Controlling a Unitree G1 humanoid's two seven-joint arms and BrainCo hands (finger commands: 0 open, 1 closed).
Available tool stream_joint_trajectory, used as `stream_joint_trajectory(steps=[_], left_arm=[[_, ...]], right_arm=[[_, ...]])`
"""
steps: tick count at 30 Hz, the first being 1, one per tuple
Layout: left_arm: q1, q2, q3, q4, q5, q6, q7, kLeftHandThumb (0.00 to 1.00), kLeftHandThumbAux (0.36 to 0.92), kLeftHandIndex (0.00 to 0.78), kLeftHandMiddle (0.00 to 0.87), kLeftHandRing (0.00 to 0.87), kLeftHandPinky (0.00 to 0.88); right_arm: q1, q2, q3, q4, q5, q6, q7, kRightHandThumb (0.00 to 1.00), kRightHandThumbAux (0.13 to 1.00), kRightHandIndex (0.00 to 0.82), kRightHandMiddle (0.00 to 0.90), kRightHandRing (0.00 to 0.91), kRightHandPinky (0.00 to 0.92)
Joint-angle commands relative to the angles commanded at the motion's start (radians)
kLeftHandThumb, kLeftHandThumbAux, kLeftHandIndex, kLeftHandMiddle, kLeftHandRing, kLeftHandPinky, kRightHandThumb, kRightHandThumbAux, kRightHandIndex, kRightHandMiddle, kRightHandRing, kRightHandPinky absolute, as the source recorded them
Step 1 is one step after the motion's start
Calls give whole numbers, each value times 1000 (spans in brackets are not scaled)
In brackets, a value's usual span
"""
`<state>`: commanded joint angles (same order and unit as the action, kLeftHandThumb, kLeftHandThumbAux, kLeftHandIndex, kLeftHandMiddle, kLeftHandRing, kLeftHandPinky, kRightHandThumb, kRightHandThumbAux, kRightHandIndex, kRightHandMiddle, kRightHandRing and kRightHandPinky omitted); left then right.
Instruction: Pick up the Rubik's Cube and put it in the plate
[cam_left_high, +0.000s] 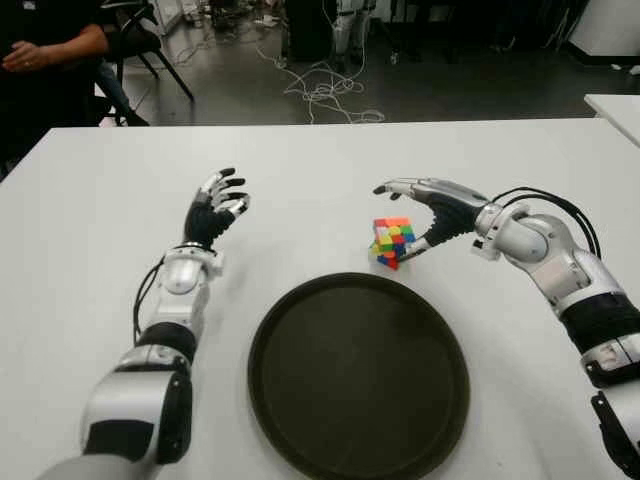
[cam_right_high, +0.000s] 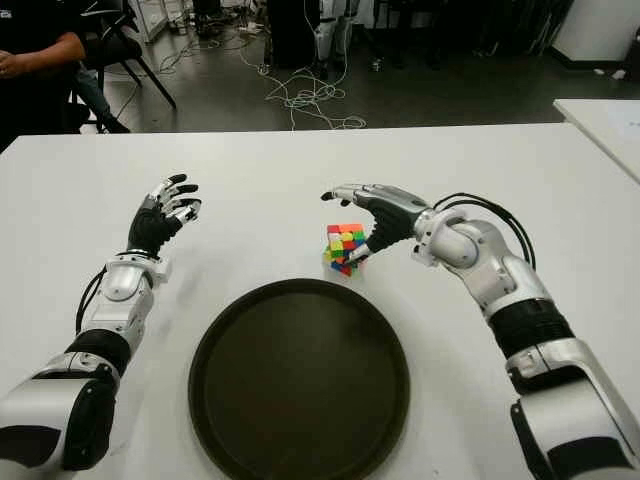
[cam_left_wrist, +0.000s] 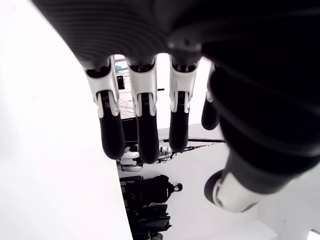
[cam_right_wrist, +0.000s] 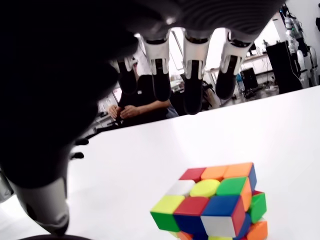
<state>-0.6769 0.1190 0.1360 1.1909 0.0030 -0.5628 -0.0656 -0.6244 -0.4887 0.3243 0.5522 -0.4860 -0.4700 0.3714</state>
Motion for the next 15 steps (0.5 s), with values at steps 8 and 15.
stream_joint_trajectory(steps=[8, 15], left_arm=[[2, 0, 3, -1, -4, -6, -5, 98, 768, 188, 264, 285, 354], [2, 0, 2, -3, -4, -5, -7, 89, 751, 188, 261, 286, 361]], right_arm=[[-5, 0, 2, 8, -9, 26, -4, 0, 726, 120, 149, 187, 205], [-43, 7, 10, 96, -29, 17, -32, 0, 749, 128, 141, 175, 195]])
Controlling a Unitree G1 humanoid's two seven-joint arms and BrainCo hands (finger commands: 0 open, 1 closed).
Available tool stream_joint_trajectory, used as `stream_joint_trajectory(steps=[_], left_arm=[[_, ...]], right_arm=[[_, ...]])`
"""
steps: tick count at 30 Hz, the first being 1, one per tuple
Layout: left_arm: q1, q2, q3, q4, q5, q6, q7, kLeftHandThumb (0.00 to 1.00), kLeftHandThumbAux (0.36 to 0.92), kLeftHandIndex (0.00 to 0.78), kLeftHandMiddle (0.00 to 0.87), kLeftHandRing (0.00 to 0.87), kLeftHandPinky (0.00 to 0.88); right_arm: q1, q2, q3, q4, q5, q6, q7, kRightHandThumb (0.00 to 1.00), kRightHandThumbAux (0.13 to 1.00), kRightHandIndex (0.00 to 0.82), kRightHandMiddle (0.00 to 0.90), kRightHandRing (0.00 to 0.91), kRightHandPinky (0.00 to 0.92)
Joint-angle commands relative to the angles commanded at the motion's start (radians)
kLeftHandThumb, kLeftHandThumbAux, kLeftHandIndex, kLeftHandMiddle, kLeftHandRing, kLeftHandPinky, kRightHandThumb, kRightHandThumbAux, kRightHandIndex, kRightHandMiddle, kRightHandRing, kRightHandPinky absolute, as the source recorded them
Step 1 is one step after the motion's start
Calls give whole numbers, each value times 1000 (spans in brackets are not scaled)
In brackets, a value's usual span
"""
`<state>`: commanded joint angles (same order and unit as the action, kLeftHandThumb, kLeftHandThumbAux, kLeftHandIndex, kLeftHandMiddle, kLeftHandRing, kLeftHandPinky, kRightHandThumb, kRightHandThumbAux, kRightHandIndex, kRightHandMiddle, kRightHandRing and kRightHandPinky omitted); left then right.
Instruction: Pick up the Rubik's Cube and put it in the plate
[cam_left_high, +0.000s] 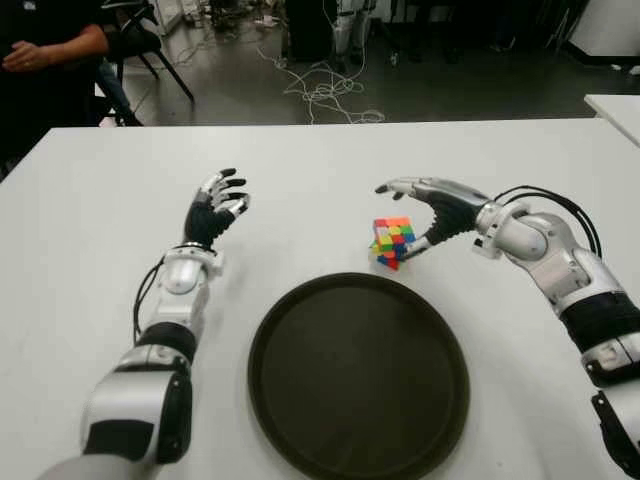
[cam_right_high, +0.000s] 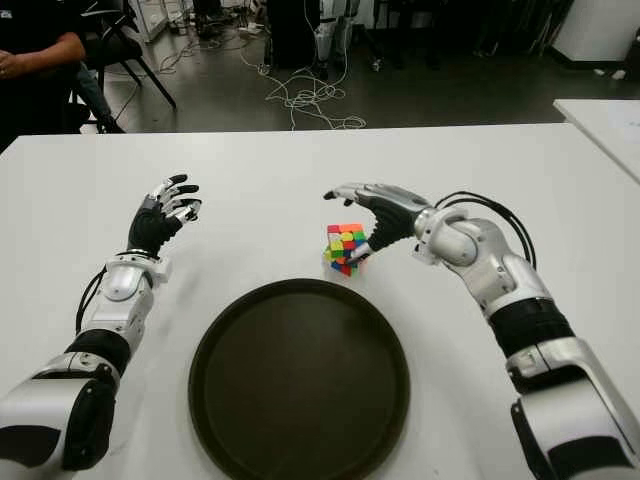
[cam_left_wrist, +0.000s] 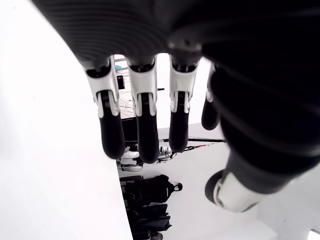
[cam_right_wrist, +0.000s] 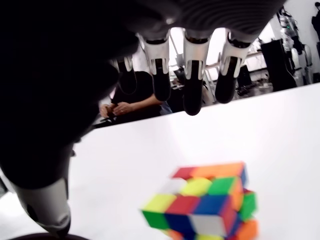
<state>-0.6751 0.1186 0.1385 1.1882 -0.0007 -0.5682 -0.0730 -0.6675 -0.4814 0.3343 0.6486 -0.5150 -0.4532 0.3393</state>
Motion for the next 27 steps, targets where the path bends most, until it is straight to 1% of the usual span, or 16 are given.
stream_joint_trajectory(steps=[2, 5, 9, 12, 21, 27], left_arm=[[1, 0, -1, -2, 2, -1, 3, 78, 759, 186, 258, 284, 354], [1, 0, -1, -3, 2, 2, 5, 73, 773, 184, 256, 283, 344], [-1, 0, -1, -2, 2, 5, 8, 88, 780, 180, 254, 280, 353], [-1, -1, 0, -1, 1, 5, 6, 85, 780, 176, 251, 281, 357], [-3, -2, 3, 4, -2, 7, 3, 62, 772, 175, 252, 285, 343], [-3, -2, 1, 5, 0, 0, 2, 31, 756, 179, 252, 283, 344]], right_arm=[[-24, 7, 6, 77, -17, -14, -42, 0, 750, 124, 136, 168, 184], [-47, 15, 18, 172, -38, -36, -103, 0, 746, 113, 128, 156, 158], [-56, 22, 27, 206, -52, -40, -156, 0, 742, 101, 118, 135, 120], [-63, 26, 31, 228, -51, -48, -176, 0, 747, 98, 115, 125, 108], [-88, 39, 31, 306, -34, -85, -198, 0, 810, 94, 117, 115, 107], [-99, 49, 33, 348, -35, -94, -218, 0, 823, 91, 117, 116, 106]])
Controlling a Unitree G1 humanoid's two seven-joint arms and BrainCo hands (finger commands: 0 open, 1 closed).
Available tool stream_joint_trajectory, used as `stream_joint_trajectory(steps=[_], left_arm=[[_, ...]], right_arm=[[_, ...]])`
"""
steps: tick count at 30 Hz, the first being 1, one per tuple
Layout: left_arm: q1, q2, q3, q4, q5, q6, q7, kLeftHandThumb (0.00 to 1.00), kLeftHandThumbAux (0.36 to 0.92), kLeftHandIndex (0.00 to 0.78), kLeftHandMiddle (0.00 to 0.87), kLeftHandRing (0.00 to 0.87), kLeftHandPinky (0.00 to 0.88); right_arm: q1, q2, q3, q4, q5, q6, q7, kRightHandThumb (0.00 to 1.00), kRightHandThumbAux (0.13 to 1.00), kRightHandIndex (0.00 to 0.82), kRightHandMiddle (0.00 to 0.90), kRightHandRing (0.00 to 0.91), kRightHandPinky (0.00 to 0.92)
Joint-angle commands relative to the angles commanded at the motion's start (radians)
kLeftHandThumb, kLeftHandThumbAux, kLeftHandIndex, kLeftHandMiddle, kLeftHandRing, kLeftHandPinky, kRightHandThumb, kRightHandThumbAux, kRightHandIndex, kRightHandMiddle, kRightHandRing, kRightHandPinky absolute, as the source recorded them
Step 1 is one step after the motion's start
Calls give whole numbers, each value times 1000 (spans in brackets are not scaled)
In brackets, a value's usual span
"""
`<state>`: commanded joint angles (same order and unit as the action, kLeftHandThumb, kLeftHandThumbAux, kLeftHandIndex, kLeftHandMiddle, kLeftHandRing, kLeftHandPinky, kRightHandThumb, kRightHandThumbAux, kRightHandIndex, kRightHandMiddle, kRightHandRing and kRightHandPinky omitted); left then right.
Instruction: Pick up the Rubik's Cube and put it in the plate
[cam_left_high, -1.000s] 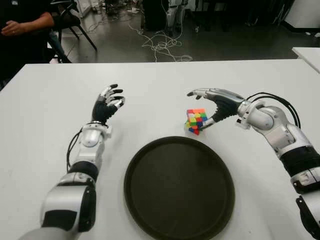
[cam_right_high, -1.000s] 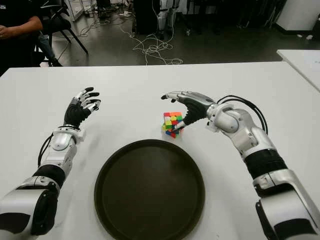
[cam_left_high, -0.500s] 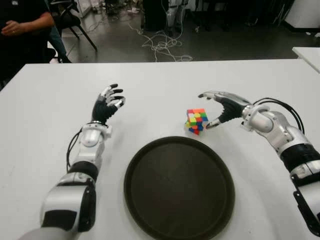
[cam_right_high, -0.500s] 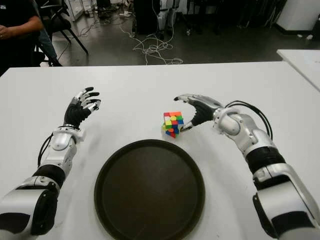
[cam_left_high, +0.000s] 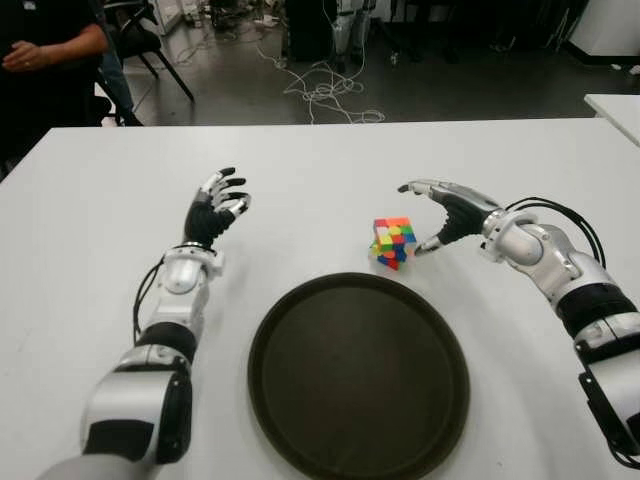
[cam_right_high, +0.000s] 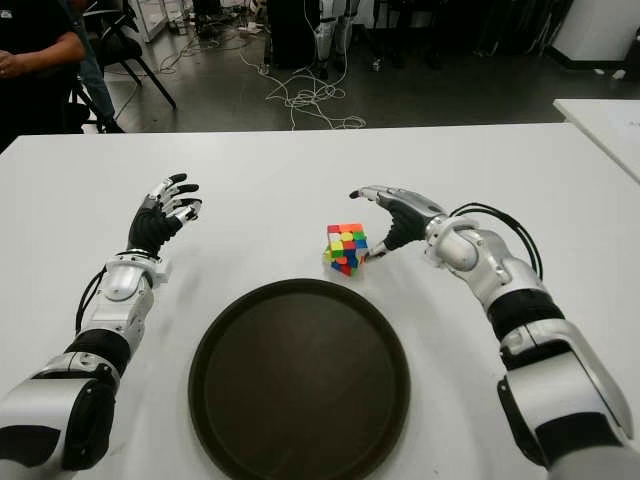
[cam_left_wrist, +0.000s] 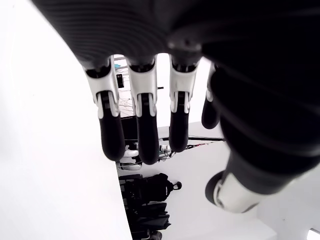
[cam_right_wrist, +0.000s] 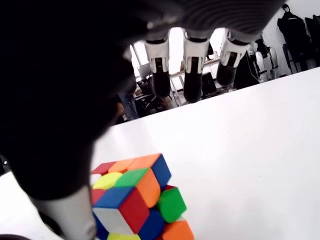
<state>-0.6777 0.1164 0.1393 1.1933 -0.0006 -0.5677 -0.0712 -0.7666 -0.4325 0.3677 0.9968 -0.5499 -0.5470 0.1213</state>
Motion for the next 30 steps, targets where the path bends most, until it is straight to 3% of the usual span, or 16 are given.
stream_joint_trajectory(steps=[15, 30], left_arm=[[2, -5, 2, -2, -3, -3, -2, 82, 784, 185, 264, 291, 359], [-2, -7, 4, 4, -4, -4, 1, 71, 772, 184, 258, 283, 344]], right_arm=[[2, 21, 34, 60, -20, -6, -62, 0, 808, 103, 132, 135, 116], [23, 46, 40, 40, -8, 6, -38, 0, 832, 116, 145, 155, 137]])
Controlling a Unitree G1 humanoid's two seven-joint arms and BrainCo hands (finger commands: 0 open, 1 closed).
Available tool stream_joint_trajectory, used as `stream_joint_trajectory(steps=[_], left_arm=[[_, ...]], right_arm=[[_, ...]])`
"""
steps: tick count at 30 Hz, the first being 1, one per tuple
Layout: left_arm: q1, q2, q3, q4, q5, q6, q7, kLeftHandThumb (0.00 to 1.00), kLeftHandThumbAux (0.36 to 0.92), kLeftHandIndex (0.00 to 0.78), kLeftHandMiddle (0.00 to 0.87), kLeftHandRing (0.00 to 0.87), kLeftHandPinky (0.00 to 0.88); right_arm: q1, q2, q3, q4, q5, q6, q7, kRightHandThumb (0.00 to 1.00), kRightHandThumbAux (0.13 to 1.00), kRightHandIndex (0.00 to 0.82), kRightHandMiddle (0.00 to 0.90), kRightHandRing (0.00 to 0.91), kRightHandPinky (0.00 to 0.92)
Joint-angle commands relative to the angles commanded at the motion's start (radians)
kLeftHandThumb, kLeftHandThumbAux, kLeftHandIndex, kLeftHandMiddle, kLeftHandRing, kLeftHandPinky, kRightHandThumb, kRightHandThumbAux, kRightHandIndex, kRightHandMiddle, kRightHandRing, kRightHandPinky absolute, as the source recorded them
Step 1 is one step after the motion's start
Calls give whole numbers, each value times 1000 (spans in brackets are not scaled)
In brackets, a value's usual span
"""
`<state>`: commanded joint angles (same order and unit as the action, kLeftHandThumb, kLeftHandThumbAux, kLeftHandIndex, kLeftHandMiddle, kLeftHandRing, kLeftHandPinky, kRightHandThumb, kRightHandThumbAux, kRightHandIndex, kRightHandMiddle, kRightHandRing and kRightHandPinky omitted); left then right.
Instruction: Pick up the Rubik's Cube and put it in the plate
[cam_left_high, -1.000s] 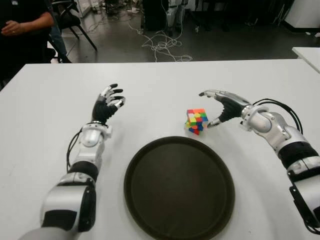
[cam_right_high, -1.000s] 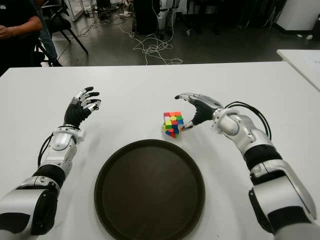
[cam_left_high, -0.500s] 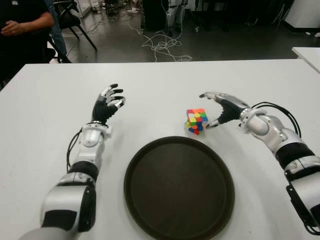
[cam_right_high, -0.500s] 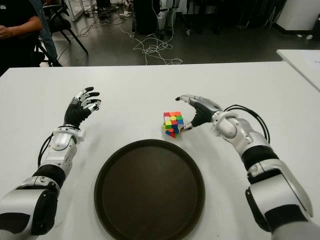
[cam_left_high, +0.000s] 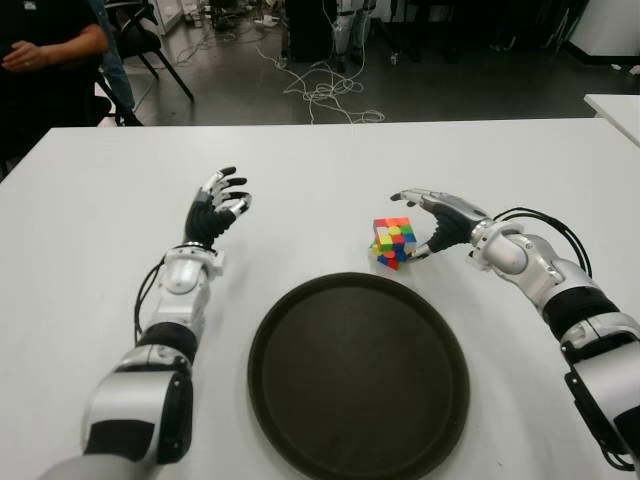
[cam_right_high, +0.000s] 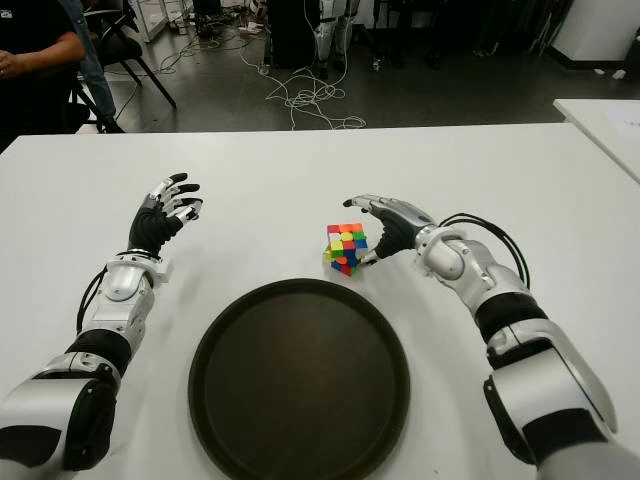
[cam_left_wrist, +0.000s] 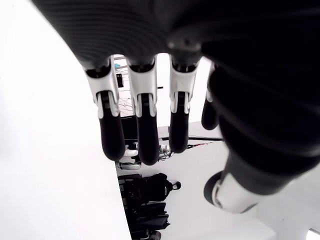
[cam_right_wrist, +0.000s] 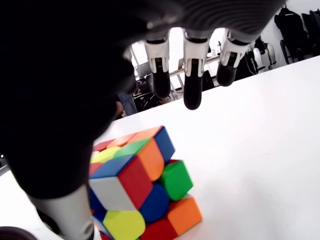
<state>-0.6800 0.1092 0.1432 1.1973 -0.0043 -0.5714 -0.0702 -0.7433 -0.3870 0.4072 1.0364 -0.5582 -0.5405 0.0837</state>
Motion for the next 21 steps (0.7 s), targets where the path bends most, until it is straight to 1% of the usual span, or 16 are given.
stream_joint_trajectory(steps=[7, 16, 21], left_arm=[[0, 0, 0, 1, 0, -4, -4, 66, 770, 189, 258, 282, 340], [0, 0, 1, 2, -3, -9, -10, 83, 784, 182, 252, 280, 347], [-1, 0, 1, 5, -2, -5, -9, 78, 786, 182, 256, 283, 342]], right_arm=[[3, 8, 0, -9, 4, 13, 15, 0, 845, 115, 141, 150, 143], [5, 20, 15, -25, -5, 37, 44, 0, 835, 124, 151, 162, 165], [8, 21, 26, -38, -10, 54, 56, 0, 857, 125, 150, 161, 174]])
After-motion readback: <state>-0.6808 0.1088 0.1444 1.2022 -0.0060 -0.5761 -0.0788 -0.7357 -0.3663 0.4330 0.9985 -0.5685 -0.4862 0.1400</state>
